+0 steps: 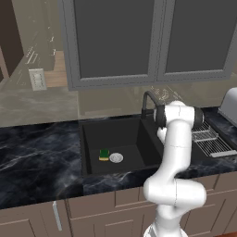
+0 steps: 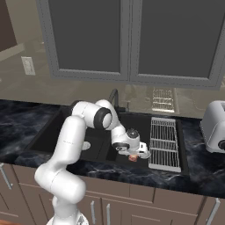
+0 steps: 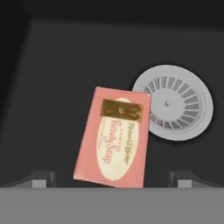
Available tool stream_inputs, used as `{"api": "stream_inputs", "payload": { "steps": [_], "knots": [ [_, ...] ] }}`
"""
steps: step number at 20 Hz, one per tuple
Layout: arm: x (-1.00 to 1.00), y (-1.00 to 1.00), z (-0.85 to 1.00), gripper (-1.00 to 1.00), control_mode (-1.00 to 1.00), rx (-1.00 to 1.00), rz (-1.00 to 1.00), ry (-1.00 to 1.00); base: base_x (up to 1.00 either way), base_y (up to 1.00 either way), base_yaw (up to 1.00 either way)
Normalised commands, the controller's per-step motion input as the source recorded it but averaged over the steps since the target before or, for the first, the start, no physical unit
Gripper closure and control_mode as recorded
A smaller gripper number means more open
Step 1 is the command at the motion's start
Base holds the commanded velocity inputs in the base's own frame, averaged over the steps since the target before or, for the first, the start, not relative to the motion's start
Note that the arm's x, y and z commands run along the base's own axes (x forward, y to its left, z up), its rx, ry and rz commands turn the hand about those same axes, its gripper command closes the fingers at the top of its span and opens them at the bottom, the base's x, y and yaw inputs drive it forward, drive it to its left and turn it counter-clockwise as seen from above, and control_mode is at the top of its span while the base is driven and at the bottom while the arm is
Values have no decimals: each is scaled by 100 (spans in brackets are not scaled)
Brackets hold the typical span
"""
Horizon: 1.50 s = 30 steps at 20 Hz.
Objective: Pick up the bar soap and sponge from the sink, and place them back in the cabinet, and close the cabinet doors.
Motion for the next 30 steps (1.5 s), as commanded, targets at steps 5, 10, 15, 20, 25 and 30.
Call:
{"api": "stream_inputs", "payload": {
  "steps": [5,10,15,20,25,30],
  "knots": [
    [8,0,-9,-100,-100,0,0,0,0,0,0],
    [11,0,-9,-100,-100,0,0,0,0,0,0],
    [15,0,-9,-100,-100,0,0,0,0,0,0],
    [13,0,-10,-100,-100,0,0,0,0,0,0],
    [13,0,-13,-100,-100,0,0,1,0,0,0],
    [2,0,-14,-100,-100,0,0,5,0,0,0]
  ]
}}
